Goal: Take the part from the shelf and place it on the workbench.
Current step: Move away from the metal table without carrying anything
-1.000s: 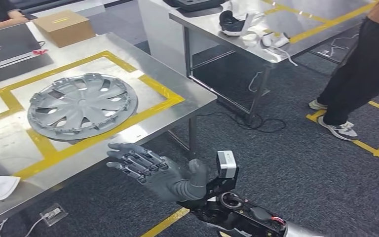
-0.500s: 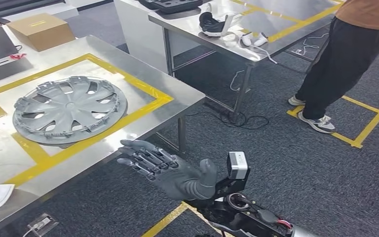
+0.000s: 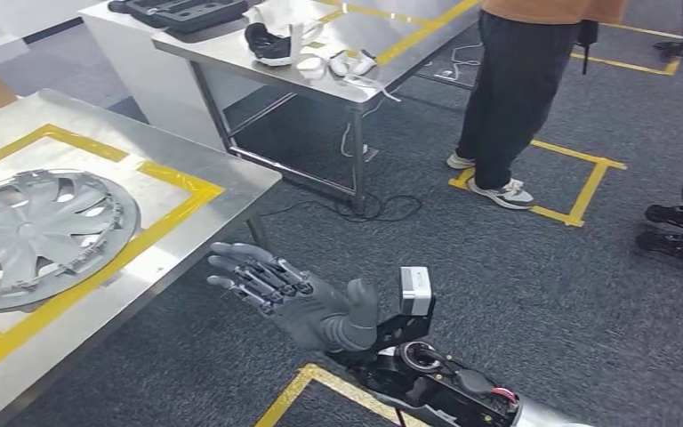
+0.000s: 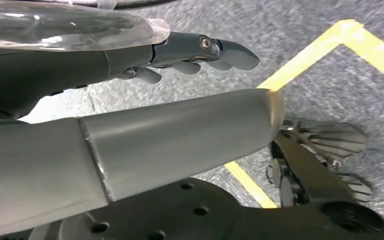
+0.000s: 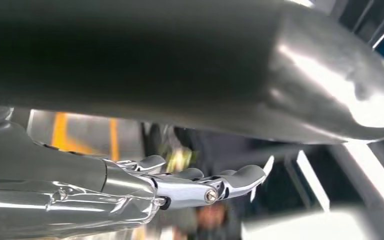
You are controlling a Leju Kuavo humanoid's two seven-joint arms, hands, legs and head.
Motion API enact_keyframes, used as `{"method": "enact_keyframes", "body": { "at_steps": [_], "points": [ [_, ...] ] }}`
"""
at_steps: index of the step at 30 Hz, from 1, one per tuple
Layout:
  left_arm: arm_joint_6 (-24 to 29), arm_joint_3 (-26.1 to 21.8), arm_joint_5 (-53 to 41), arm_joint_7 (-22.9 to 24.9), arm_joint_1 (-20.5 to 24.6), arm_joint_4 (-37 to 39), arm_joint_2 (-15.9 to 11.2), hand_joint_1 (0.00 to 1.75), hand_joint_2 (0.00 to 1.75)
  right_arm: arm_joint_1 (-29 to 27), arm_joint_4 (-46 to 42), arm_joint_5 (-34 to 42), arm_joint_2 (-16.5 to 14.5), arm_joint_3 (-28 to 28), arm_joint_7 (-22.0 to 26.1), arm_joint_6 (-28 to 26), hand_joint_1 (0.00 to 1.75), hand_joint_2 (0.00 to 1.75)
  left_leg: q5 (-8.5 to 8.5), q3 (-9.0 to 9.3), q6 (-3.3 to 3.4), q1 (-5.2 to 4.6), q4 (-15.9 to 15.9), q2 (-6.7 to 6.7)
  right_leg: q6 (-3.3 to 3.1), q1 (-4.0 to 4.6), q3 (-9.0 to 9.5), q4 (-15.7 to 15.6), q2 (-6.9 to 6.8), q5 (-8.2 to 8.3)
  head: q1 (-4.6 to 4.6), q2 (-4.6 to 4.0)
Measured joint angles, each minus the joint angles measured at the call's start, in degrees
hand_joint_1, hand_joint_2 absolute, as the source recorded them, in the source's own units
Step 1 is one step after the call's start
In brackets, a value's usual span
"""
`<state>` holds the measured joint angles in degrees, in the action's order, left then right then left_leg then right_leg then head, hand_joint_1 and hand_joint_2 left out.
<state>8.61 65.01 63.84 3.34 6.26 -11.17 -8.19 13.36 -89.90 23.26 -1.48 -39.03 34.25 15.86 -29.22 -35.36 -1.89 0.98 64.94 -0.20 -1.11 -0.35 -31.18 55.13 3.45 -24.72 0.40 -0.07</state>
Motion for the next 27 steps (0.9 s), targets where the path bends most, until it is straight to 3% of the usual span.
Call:
{"method": "enact_keyframes", "body": {
  "at_steps": [2, 3, 5, 7, 9, 11, 12, 13, 14, 15, 17, 19, 21, 23, 25, 27],
  "points": [
    [-0.02, -0.01, 0.18, 0.01, 0.03, 0.00, -0.09, 0.00, 0.00, -0.42, 0.01, -2.06, 0.62, 1.32, -0.49, -3.55, 0.00, 0.00, 3.11, 3.25, 0.26, 0.20, -7.62, -1.85, 0.44, 0.13, -0.11, 0.10, 1.15, 0.04, -0.50, 0.00],
    [-0.04, -0.01, 0.27, 0.02, 0.06, 0.00, -0.09, 0.00, 0.00, -0.73, 0.10, -3.11, 1.05, 2.06, -0.92, -5.28, 0.00, 0.00, 3.60, 4.07, 0.45, 0.19, -9.57, -2.43, 0.74, 0.17, -0.25, 0.10, 1.61, 0.06, -0.57, 0.00],
    [-0.05, -0.01, 0.38, 0.02, 0.14, 0.00, -0.05, 0.00, 0.00, -1.65, 0.84, -4.99, 2.11, 3.86, -1.68, -8.77, 0.00, 0.00, 3.64, 4.37, 1.05, 0.04, -10.33, -2.05, 1.51, 0.10, -0.54, -0.11, 2.48, 0.18, -0.48, 0.00],
    [-0.06, -0.02, 0.31, 0.02, 0.21, 0.00, 0.04, 0.00, 0.00, -2.88, 2.60, -5.94, 3.26, 6.05, -1.68, -11.27, 0.00, 0.00, 3.86, 4.54, 1.87, 0.08, -10.66, -1.07, 2.18, -0.03, -1.12, 0.63, 1.72, -0.38, -0.25, 0.00],
    [-0.09, -0.03, 0.14, 0.01, 0.12, 0.00, 0.05, 0.00, 0.00, -3.67, 4.94, -6.63, 4.33, 8.26, -1.56, -13.01, 0.00, 0.00, 3.97, 4.62, 2.63, 0.06, -10.93, 0.09, 2.65, -0.09, -3.49, 5.65, -0.76, -3.25, 0.63, 0.00],
    [-0.17, -0.03, -0.03, 0.02, -0.10, 0.00, -0.03, 0.00, 0.00, -4.26, 7.93, -7.91, 5.22, 10.18, -2.16, -15.83, 0.00, 0.00, 3.84, 4.61, 3.01, -0.18, -10.91, 1.33, 3.03, -0.18, -7.28, 13.82, -2.39, -6.97, 1.57, 0.00],
    [-0.21, -0.03, -0.09, 0.04, -0.17, 0.00, -0.05, 0.00, 0.00, -4.66, 9.84, -8.78, 5.58, 10.98, -2.59, -17.76, 0.00, 0.00, 3.78, 4.64, 3.06, -0.26, -10.90, 1.96, 3.16, -0.23, -8.53, 16.58, -2.65, -7.78, 1.81, 0.00],
    [-0.28, -0.03, -0.13, 0.06, -0.17, 0.00, -0.07, 0.00, 0.00, -5.00, 12.26, -9.64, 5.90, 11.70, -2.90, -19.56, 0.00, 0.00, 3.70, 4.69, 3.08, -0.31, -10.89, 2.53, 3.21, -0.25, -8.73, 17.18, -2.82, -7.45, 1.97, 0.00],
    [-0.38, -0.03, -0.14, 0.10, -0.14, 0.00, -0.07, 0.00, 0.00, -5.22, 15.27, -10.27, 6.18, 12.34, -3.08, -20.97, 0.00, 0.00, 3.59, 4.80, 3.05, -0.35, -10.89, 3.02, 3.17, -0.25, -7.68, 15.27, -3.06, -6.04, 2.19, 0.00],
    [-0.46, -0.03, -0.13, 0.13, -0.09, 0.00, -0.04, 0.00, 0.00, -5.29, 18.54, -10.66, 6.40, 12.86, -2.99, -21.73, 0.00, 0.00, 3.45, 5.00, 2.97, -0.40, -10.88, 3.49, 2.97, -0.21, -5.60, 11.35, -3.68, -3.94, 2.45, 0.00],
    [-0.57, -0.03, -0.08, 0.18, -0.06, 0.00, 0.03, 0.00, 0.00, -4.85, 25.55, -10.82, 6.71, 13.72, -2.40, -22.05, 0.00, 0.00, 3.13, 5.37, 2.66, -0.64, -10.83, 4.41, 2.15, 0.33, -1.35, 3.18, -6.31, -1.25, 2.94, 0.00],
    [-0.58, -0.03, -0.04, 0.20, -0.04, 0.00, 0.06, 0.00, 0.00, -4.10, 31.80, -10.89, 6.79, 14.20, -2.03, -21.95, 0.00, 0.00, 2.95, 5.54, 2.24, -0.92, -10.77, 5.39, 1.39, 0.90, 0.28, 0.02, -7.65, -0.93, 3.01, 0.00],
    [-0.60, -0.03, -0.04, 0.23, 0.09, 0.00, 0.04, 0.00, 0.00, -3.70, 37.43, -11.10, 6.79, 14.43, -2.84, -21.96, 0.00, 0.00, 2.75, 5.75, 1.77, -1.06, -10.77, 6.17, 0.93, 0.76, 0.45, -0.25, -6.45, -0.65, 2.78, 0.00],
    [-0.63, -0.04, -0.04, 0.22, 0.20, 0.00, -0.01, 0.00, 0.00, -3.37, 42.50, -11.28, 6.78, 14.49, -3.69, -21.97, 0.00, 0.00, 1.25, 5.25, 1.10, -0.91, -8.92, 4.35, 0.44, 0.33, 0.60, -0.63, -5.27, -0.29, 2.37, 0.00],
    [-0.66, -0.05, -0.04, 0.20, 0.17, 0.00, -0.04, 0.00, 0.00, -2.84, 46.96, -11.32, 6.68, 14.49, -3.99, -21.79, 0.00, 0.00, -2.19, 2.19, 0.51, -0.63, -2.44, 1.50, 0.09, 0.10, 0.49, -0.81, -4.10, -0.05, 1.67, 0.00],
    [-0.67, -0.05, -0.04, 0.20, 0.01, 0.00, -0.04, 0.00, 0.00, -2.59, 50.90, -11.29, 6.51, 14.49, -4.37, -21.58, 0.00, 0.00, -4.88, -1.88, 0.24, -0.51, 5.09, 0.68, -0.03, 0.06, 0.30, -0.80, -2.77, 0.03, 0.99, 0.00]
  ]
}}
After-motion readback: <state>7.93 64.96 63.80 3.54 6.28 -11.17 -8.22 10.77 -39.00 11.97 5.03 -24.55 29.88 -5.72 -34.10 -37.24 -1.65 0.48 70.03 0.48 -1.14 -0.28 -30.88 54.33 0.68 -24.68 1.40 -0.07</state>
